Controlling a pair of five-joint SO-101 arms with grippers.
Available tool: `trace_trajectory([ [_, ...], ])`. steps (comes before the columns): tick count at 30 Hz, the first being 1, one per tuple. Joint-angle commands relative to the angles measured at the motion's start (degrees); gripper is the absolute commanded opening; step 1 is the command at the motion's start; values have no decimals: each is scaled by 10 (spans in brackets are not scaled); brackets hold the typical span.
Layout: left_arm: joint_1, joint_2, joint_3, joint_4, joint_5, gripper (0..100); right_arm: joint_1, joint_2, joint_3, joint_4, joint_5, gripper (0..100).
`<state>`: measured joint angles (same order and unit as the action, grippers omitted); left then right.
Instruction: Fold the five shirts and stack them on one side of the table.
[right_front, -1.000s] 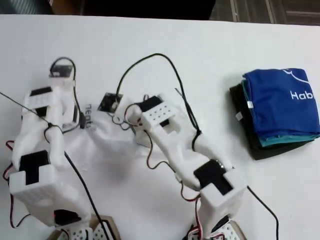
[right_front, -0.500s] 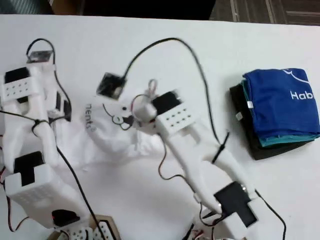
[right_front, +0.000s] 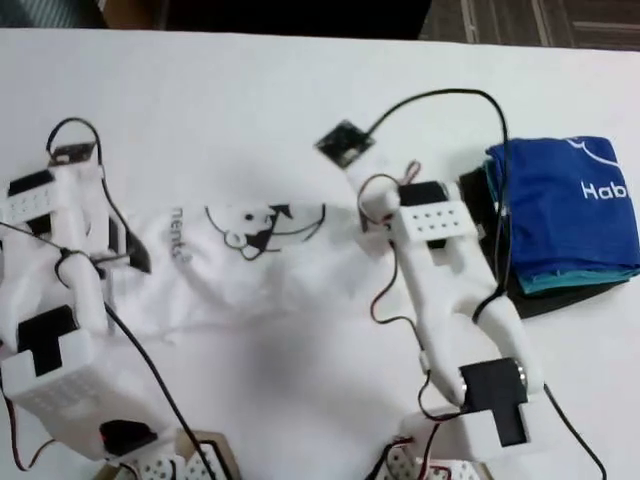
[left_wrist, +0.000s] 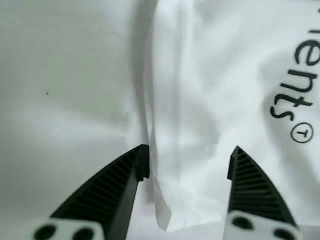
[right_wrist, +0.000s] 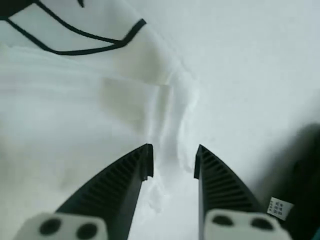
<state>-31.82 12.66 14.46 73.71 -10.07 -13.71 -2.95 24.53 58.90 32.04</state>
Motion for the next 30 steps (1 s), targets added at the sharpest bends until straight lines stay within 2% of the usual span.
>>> trace_trajectory([
  [1, -6, -3, 19, -44, 2, 278, 16, -39, 3, -29, -37, 149],
  [13, -6, -4, 18, -52, 0, 302, -32, -38, 26, -59, -50, 149],
  [17, -13, -2, 25, -80, -28, 301, -39, -39, 40, -71, -48, 149],
  [24, -57, 39, 17, -107, -52, 301, -2, -49, 37, -35, 18, 149],
  [30, -52, 120, -70, -38, -65, 301, 15, -123, 38, -17, 20, 148],
])
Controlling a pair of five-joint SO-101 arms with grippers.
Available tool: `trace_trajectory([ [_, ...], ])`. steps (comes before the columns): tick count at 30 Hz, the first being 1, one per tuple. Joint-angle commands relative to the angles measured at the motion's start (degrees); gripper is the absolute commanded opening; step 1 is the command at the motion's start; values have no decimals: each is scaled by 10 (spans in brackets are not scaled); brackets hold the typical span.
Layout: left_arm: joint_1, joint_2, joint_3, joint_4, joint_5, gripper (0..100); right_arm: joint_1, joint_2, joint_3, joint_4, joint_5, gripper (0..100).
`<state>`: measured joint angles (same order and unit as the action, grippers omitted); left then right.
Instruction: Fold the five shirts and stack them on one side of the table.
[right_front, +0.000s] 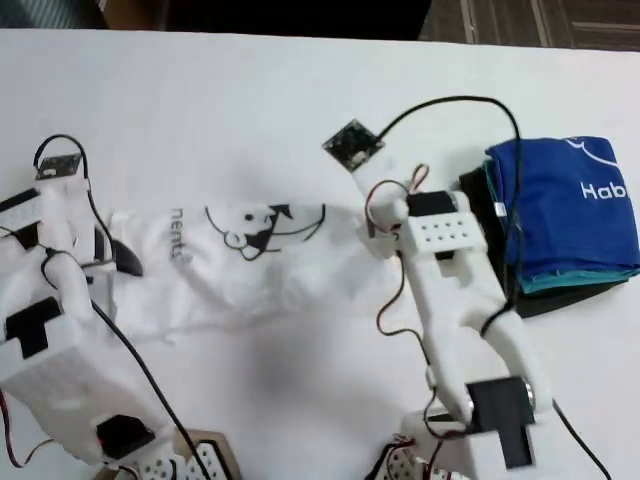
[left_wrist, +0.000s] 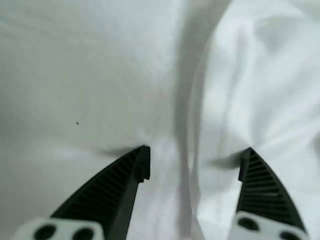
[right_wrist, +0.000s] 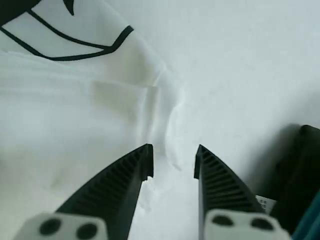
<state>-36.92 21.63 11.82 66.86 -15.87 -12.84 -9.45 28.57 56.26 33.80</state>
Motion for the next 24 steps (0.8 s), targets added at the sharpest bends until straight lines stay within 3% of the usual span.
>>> trace_trajectory([
  [1, 6, 46, -59, 47, -8, 301, 4, -73, -3, 14, 3, 148],
  [9, 103, 150, -167, 175, -9, 251, 5, -162, 0, 66, 2, 148],
  [20, 147, 184, -189, 198, -9, 125, 7, -218, 0, 104, 2, 148],
  [24, 146, 185, -189, 205, -9, 20, 5, -225, 0, 107, 1, 148],
])
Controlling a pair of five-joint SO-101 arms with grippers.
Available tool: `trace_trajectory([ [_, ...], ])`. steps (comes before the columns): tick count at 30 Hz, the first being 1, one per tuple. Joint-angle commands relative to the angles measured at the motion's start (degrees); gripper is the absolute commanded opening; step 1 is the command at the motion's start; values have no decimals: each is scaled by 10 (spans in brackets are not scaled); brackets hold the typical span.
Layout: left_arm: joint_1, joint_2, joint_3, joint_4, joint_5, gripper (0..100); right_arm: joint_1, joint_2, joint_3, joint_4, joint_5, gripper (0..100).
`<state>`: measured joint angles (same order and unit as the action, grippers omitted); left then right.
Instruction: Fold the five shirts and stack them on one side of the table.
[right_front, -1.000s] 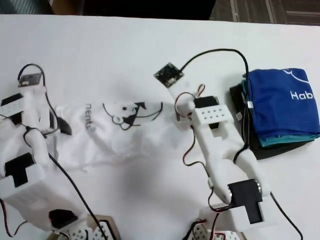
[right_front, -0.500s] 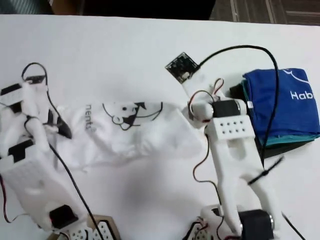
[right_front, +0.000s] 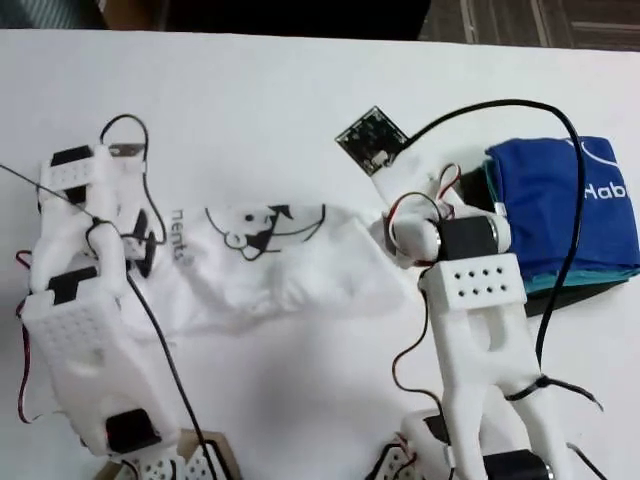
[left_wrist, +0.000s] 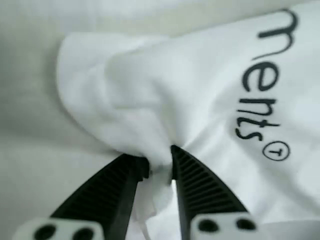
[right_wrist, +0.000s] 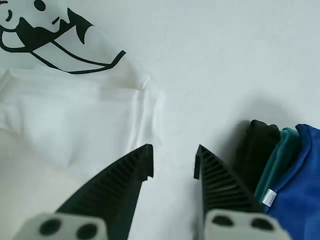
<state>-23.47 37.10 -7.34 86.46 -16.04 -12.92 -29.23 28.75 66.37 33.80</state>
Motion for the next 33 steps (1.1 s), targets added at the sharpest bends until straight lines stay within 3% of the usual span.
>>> trace_trajectory([
  [1, 10, 28, 3, 9, -7, 24, 6, -27, -2, 6, 1, 148],
  [6, -51, 24, -42, 17, 0, 24, 7, -27, -2, 7, -1, 148],
  [12, -155, 25, -217, 98, 18, 24, 8, -27, -1, 15, -1, 148],
  [15, -180, 29, -298, 151, -8, 24, 8, -28, -1, 15, -1, 148],
  [19, -203, 24, -326, 156, -33, 24, 8, -28, -1, 22, -2, 148],
  [27, -146, 24, -317, 158, -11, 24, 14, -28, -1, 35, 0, 148],
  [33, -69, 18, -317, 159, -7, 24, 106, -28, -1, 43, -3, 148],
])
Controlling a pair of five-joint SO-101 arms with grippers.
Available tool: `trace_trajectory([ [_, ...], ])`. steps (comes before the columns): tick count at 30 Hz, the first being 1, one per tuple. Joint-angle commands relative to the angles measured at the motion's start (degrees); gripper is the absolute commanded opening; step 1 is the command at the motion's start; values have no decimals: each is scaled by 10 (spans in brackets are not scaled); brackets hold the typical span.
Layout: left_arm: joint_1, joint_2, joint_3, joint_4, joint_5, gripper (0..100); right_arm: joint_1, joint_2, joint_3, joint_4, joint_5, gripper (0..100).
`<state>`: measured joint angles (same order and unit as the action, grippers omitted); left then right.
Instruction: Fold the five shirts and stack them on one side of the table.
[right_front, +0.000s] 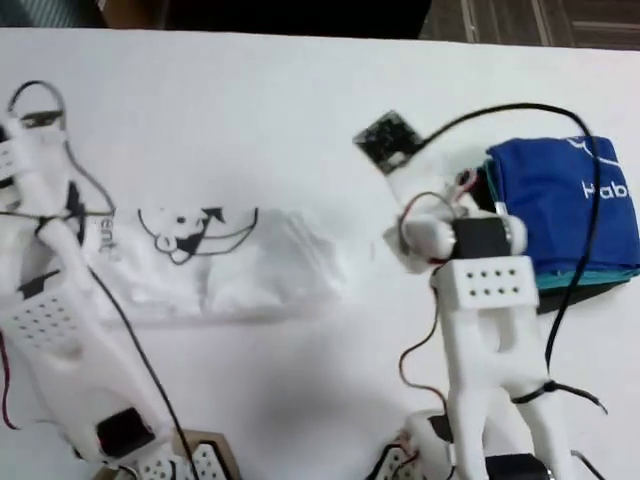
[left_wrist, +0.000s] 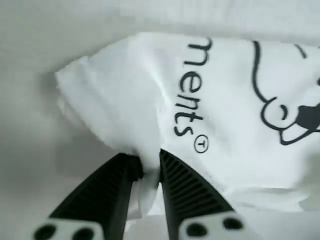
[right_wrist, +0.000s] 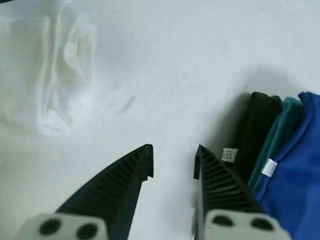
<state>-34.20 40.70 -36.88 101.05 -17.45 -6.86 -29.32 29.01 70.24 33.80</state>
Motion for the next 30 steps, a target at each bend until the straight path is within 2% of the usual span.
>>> trace_trajectory([
  [1, 51, -27, -20, 13, 8, 24, 64, -27, -4, 4, -3, 148],
  [8, 169, -157, 65, 13, 31, 24, 134, -27, 1, 20, -2, 148],
  [17, 366, -300, 140, 10, 36, 24, 141, -28, 43, 19, -2, 148],
  [22, 430, -305, 177, 8, 36, 24, 142, -40, 52, 20, -2, 148],
  [30, 498, -305, 274, -45, 33, 24, 167, -175, 60, 24, -2, 148],
])
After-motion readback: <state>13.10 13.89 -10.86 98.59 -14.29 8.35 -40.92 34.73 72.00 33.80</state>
